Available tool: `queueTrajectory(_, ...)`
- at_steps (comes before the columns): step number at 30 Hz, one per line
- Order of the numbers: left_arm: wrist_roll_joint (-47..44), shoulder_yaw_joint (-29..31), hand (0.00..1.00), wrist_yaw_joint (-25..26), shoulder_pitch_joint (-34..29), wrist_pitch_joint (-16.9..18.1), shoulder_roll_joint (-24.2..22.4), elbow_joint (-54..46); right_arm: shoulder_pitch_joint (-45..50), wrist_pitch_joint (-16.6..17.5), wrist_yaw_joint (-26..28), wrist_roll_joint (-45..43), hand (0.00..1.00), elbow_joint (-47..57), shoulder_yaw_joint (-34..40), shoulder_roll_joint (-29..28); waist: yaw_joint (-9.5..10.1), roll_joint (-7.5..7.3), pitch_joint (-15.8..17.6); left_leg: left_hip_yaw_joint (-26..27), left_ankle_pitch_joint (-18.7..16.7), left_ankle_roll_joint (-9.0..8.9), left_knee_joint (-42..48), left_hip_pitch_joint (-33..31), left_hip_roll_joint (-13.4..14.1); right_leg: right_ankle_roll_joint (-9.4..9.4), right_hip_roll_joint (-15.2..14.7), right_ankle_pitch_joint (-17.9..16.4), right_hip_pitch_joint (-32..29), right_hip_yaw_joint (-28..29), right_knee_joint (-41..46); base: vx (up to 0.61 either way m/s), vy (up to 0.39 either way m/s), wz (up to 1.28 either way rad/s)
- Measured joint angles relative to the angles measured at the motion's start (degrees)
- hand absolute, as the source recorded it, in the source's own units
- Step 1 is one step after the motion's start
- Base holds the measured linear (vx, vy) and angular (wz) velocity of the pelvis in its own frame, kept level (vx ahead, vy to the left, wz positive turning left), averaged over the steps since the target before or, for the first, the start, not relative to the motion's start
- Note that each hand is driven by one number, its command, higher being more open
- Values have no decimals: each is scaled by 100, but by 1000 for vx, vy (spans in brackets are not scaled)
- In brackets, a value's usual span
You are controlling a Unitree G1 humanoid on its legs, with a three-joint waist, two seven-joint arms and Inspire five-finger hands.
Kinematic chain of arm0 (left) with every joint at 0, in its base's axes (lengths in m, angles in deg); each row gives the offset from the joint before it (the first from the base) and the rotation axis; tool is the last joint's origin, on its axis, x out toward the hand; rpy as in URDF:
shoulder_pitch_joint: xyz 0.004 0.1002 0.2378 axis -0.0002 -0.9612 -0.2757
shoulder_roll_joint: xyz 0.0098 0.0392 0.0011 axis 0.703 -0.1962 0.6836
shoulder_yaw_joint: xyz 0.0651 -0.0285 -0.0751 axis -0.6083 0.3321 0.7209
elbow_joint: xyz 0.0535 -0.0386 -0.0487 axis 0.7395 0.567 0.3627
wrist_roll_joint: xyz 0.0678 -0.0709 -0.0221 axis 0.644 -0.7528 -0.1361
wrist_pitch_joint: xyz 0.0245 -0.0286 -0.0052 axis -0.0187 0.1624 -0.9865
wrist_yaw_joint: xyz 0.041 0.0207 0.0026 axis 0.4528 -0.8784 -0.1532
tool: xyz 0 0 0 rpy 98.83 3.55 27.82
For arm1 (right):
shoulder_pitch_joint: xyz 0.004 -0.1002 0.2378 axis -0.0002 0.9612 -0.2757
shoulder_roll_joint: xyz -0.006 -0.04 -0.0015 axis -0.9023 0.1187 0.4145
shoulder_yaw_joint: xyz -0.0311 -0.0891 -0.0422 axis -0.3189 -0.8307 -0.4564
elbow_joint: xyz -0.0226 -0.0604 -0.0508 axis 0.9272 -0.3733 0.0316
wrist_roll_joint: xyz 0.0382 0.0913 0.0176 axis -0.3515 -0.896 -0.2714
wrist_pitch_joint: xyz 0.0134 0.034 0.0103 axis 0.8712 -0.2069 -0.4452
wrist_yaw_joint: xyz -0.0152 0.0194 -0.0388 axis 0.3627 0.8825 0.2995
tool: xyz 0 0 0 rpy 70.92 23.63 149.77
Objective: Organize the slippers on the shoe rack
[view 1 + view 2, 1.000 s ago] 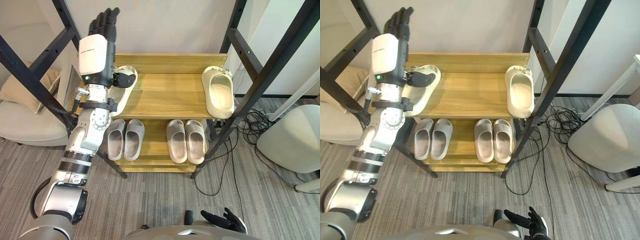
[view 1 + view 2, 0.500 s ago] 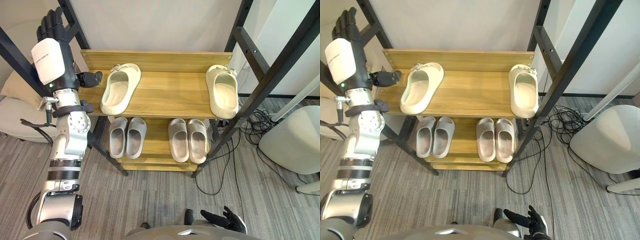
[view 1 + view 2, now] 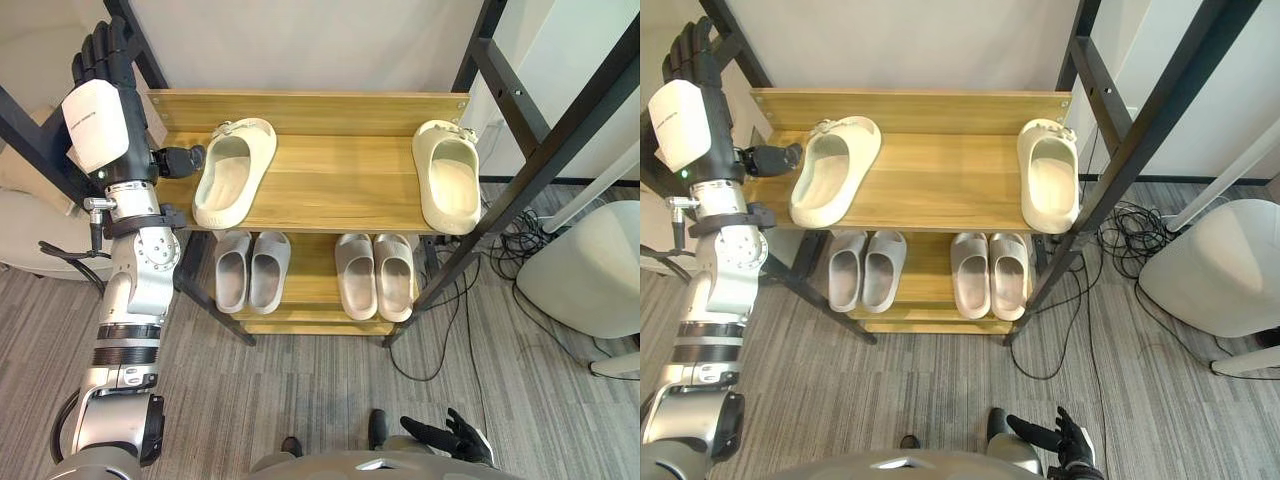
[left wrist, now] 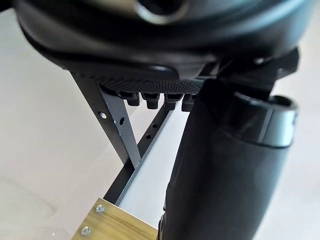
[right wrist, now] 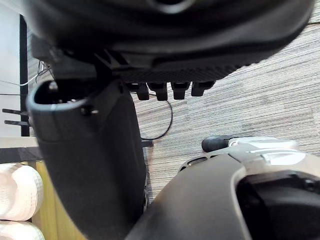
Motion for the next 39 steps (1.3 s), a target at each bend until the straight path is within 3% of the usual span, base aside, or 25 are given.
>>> queueTrajectory(14,-86,-169,100,-47,9,-11,-13,-61,-73,-8,-122,293,100,46,-123,33,14,6,5,7,0,74,13,-27,-117,52,-109,70,-32,14,-6,-12,0,-1)
queueTrajectory(39,-84,-1053,100,-278,6,95,-244,-370,-214,-119,-126,355,100,-11,-294,71,-22,-77,54,-125,3,170,13,-1,-214,90,-209,98,54,-148,-8,-7,-2,3)
